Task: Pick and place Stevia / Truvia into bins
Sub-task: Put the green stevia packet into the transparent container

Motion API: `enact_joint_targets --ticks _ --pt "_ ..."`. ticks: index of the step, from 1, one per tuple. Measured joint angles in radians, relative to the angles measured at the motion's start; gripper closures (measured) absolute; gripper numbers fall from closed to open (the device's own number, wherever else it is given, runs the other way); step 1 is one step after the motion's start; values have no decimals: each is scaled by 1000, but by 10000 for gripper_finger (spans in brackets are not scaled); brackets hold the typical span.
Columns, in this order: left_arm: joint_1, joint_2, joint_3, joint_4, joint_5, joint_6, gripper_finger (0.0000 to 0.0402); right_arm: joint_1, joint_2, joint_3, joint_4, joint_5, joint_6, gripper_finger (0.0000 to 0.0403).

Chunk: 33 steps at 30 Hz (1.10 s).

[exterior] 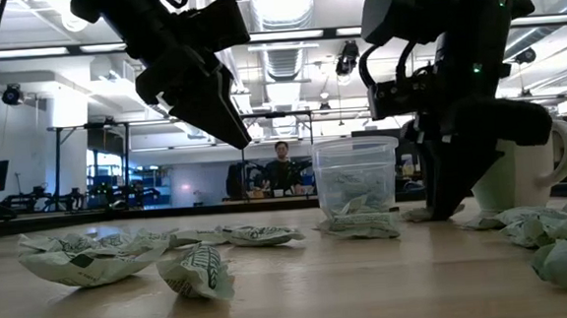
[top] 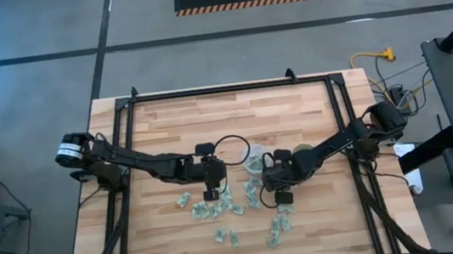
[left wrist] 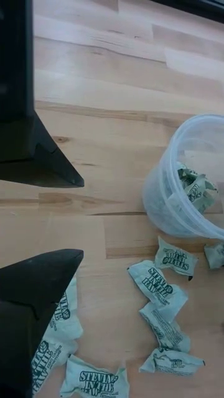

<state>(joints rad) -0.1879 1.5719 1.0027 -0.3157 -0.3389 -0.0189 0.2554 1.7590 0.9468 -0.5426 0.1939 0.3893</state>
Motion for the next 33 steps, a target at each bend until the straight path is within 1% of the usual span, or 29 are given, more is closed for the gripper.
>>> enact_joint_targets --ticks 7,13,18,22,25,27,31,33 --pt "0 0 0 0 -3 0 246 -2 -14 24 -15 8 0 388" --pt "0 0 0 0 -2 0 246 7 -16 97 -133 3 3 394" --pt "0 0 -2 0 -3 0 246 33 -23 205 -284 -23 -3 394" --pt "0 0 -7 0 -3 0 246 55 -29 298 -387 -18 -51 394" --pt "0 0 -12 -1 -3 0 246 58 -31 355 -409 22 -100 394" --pt "1 0 -12 0 -3 0 246 52 -32 380 -409 82 -137 394" --pt "1 0 -12 0 -3 0 246 19 -29 396 -395 214 -202 394" --pt "1 0 -13 0 -3 0 246 -6 -28 393 -378 238 -216 394"
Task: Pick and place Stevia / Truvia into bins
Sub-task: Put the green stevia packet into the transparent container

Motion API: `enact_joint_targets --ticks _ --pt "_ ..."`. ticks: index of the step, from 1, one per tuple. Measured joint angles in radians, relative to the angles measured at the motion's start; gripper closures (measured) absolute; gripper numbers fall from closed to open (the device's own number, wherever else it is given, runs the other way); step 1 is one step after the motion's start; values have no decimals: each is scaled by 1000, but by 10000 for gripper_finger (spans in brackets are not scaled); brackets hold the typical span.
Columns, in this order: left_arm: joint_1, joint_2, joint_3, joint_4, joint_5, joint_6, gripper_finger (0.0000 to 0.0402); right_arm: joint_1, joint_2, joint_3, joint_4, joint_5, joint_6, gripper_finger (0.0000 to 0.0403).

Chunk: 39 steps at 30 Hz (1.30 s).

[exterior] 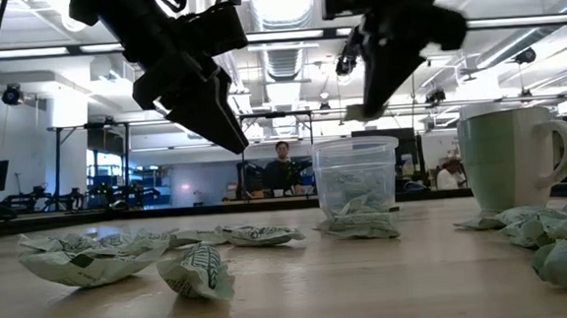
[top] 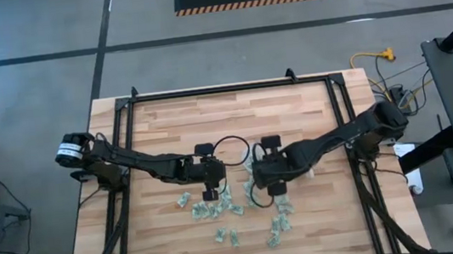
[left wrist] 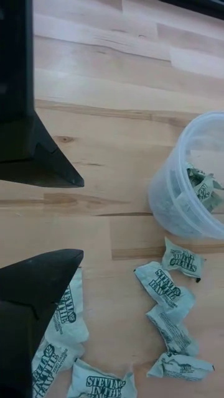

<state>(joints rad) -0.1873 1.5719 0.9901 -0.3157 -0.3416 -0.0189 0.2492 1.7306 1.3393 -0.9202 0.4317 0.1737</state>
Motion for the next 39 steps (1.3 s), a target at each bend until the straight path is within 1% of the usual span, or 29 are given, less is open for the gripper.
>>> enact_joint_targets --ticks 7,10,13,19,21,25,26,31,34,39 --pt "0 0 -3 0 0 0 246 -91 1 -42 75 -5 -23 393" --pt "0 0 -7 1 0 0 246 -104 1 -46 86 -18 -42 384" --pt "0 0 -15 1 0 0 246 -103 1 -46 93 -28 -69 360" --pt "-1 0 -24 1 4 -2 246 -103 0 -46 91 -46 -73 300" --pt "-5 0 -31 0 58 -3 246 -92 -2 -43 79 -59 -72 286" --pt "-13 0 -35 1 251 -27 246 -50 -9 -40 79 -128 -97 269" --pt "-13 0 -37 2 282 -28 246 -37 -9 -40 79 -140 -105 266" --pt "-14 18 -57 66 280 -25 246 32 -9 -40 79 -147 -131 262" --pt "-14 52 -59 122 281 10 246 74 -9 -40 80 -147 -126 267" --pt "-10 104 -51 142 281 55 246 143 -9 -41 80 -146 -118 276"
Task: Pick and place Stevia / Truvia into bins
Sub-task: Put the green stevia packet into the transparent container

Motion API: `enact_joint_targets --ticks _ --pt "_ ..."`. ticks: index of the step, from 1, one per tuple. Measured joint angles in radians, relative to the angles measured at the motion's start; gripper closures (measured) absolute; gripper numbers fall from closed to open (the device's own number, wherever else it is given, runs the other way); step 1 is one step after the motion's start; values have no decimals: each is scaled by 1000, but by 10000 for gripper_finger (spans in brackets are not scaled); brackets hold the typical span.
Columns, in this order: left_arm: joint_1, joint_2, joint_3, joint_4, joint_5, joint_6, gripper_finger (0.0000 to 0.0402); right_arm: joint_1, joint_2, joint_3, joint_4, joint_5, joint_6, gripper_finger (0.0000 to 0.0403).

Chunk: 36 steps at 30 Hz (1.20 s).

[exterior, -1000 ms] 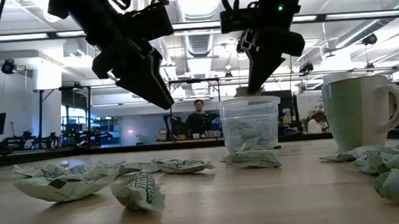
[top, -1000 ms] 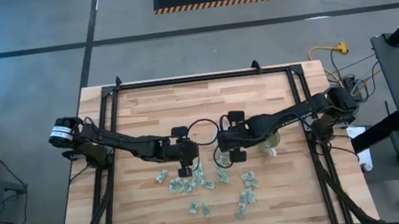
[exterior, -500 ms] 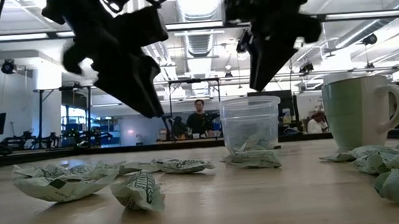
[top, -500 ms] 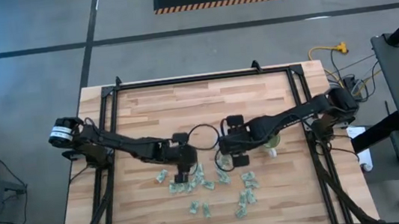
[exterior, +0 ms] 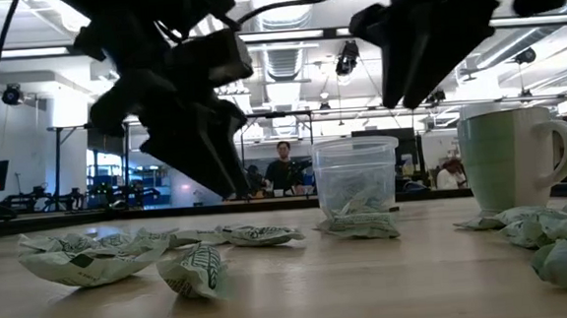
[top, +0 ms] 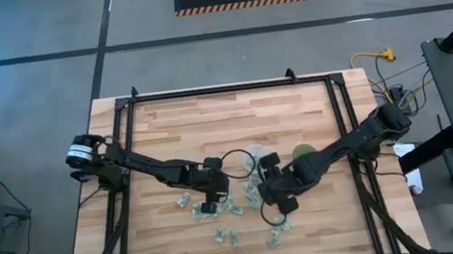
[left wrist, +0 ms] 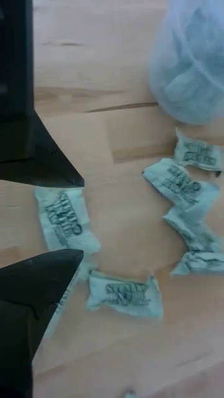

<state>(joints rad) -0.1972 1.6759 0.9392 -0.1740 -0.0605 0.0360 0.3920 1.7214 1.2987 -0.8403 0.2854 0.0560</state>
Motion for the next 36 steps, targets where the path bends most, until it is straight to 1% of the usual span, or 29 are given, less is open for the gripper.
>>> enact_joint_targets --ticks 8,11,19,24,28,29,33,36 --pt "23 42 1 -10 0 -1 247 82 -6 0 -1 2 49 288" --pt "25 50 1 8 0 -3 252 102 -18 1 -2 2 69 293" --pt "26 115 5 20 34 -7 304 147 -53 1 -24 4 160 305" --pt "26 140 24 21 34 -4 343 186 -56 1 -31 4 188 312" --pt "27 115 28 3 33 4 389 215 -56 -2 -31 3 236 319" --pt "27 101 28 -9 33 4 394 222 -56 -5 -30 4 250 321" --pt "27 32 27 -1 15 3 388 248 -56 -35 -23 4 323 327" --pt "26 -23 27 2 -47 5 388 262 -56 -85 0 3 371 331"
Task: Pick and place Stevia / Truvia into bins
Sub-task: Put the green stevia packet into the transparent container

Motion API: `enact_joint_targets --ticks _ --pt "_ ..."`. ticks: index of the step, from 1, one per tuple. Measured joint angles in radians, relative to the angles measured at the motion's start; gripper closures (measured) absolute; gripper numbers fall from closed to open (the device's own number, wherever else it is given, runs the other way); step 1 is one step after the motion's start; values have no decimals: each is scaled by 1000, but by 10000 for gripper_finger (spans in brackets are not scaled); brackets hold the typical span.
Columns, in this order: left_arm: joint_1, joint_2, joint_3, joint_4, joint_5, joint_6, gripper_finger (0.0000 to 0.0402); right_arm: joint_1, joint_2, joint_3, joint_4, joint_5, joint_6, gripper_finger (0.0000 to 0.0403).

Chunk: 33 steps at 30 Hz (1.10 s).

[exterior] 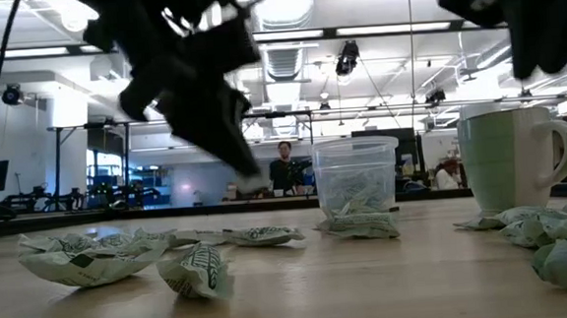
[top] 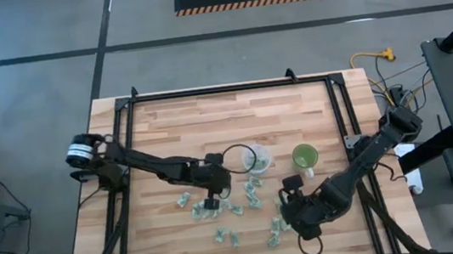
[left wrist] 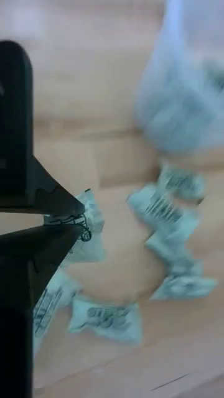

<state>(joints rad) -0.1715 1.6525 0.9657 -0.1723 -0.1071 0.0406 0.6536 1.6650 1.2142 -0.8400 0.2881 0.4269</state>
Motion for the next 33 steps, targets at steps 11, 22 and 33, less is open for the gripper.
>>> enact_joint_targets --ticks 11,22,33 --pt "11 -64 2 354 -189 222 393 3 2 -223 219 -1 106 335" --pt "87 53 6 512 -188 282 379 3 2 -224 226 0 94 335" --pt "92 67 22 510 -186 283 261 3 2 -226 230 3 94 335"
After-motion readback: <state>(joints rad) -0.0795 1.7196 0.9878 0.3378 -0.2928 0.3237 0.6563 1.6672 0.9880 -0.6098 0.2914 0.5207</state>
